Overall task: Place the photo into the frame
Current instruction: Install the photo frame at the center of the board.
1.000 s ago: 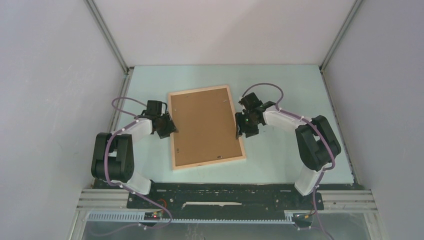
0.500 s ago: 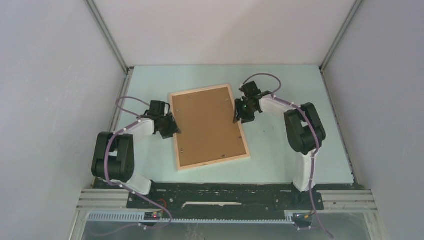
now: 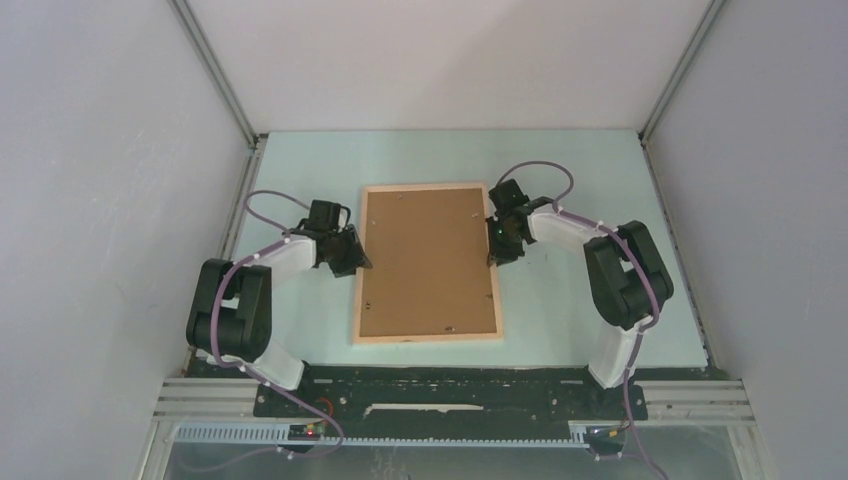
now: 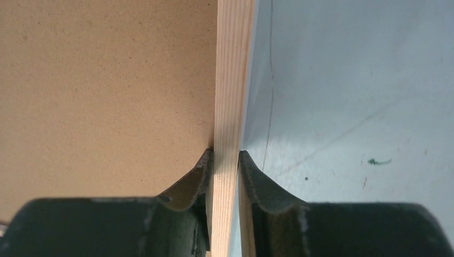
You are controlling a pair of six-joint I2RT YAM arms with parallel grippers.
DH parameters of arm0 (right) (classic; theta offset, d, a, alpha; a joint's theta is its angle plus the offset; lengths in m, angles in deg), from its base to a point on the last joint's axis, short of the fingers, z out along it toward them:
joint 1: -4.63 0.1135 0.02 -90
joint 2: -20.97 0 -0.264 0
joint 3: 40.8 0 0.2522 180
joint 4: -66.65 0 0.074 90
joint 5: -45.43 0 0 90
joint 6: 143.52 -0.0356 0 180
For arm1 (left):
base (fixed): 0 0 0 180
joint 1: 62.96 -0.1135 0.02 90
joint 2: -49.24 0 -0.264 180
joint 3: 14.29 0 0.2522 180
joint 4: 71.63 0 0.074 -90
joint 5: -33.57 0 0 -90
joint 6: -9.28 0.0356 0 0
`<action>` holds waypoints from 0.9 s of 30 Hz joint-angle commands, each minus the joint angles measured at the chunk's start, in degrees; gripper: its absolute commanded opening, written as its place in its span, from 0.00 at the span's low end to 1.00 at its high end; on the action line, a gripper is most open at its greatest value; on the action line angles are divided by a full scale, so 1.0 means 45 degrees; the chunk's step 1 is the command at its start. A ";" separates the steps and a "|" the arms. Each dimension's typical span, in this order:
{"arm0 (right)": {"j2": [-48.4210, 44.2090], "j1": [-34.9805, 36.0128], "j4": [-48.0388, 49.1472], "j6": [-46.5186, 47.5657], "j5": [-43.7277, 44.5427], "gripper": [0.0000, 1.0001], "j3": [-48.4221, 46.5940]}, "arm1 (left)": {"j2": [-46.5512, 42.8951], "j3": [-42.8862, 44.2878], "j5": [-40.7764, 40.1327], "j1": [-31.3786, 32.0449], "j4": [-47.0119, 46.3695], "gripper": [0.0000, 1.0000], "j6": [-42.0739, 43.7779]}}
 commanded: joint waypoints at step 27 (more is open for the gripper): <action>0.4770 -0.0640 -0.3006 -0.2443 0.2914 0.72 -0.8568 | 0.0611 0.0720 0.0903 0.0361 -0.0045 0.44 -0.0099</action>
